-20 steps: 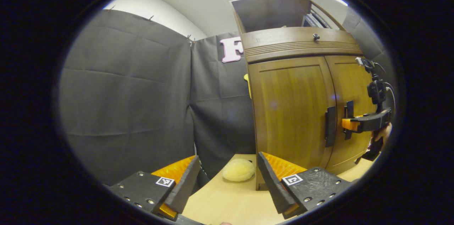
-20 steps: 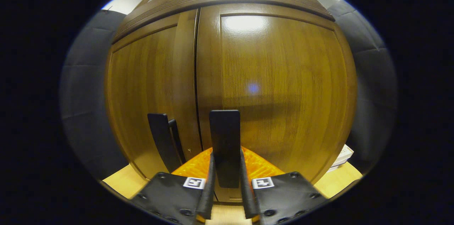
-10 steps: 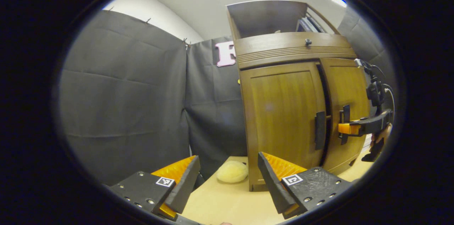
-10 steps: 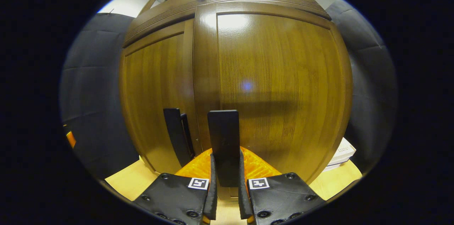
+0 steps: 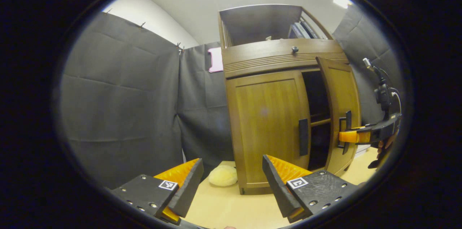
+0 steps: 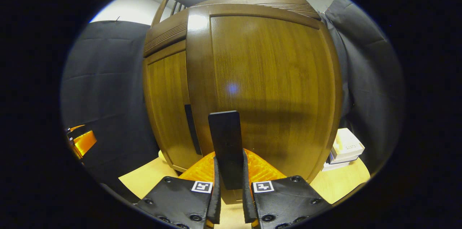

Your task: Open the right door of the double-door shoe cabinet with the right hand, and open the left door with the left hand.

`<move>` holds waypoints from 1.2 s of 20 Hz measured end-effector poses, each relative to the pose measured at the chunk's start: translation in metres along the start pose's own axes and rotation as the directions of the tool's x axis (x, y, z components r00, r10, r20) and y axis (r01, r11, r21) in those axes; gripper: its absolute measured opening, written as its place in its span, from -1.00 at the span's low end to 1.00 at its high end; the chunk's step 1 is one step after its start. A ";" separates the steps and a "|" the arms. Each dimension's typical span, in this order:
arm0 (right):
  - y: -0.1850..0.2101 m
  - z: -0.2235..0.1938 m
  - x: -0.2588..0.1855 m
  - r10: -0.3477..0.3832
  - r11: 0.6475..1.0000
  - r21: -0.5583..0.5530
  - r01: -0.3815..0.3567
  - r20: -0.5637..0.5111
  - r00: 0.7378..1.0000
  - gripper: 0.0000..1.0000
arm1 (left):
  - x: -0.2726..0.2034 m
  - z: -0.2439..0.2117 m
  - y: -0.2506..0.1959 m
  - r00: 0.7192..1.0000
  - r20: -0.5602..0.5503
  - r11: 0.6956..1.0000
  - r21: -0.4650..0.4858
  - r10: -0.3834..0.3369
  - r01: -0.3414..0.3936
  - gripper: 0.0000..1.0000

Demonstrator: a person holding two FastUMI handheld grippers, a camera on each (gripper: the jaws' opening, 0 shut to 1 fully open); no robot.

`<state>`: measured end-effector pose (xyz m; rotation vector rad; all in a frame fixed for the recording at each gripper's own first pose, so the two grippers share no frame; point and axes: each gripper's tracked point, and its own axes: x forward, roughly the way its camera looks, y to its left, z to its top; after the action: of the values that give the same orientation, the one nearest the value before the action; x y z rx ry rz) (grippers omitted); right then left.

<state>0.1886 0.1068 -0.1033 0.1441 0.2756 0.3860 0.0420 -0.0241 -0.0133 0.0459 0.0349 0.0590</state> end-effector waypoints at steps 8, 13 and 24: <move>-0.027 -0.008 -0.062 0.023 1.000 0.017 -0.023 -0.014 1.000 -0.47 | -0.001 0.005 -0.016 0.998 0.029 0.998 0.010 -0.065 0.064 0.94; -0.048 -0.012 -0.096 0.016 0.999 0.038 -0.015 -0.023 1.000 -0.47 | 0.000 0.007 -0.027 0.993 0.042 0.994 0.009 -0.111 0.110 0.93; -0.106 -0.011 -0.139 -0.092 0.991 0.098 0.093 -0.018 0.996 -0.48 | -0.003 0.012 -0.048 0.974 0.074 0.976 0.012 -0.216 0.216 0.88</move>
<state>0.0988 -0.0440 -0.1015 0.2250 0.3133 0.2814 0.0419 -0.0730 -0.0039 0.0475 -0.0355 -0.1606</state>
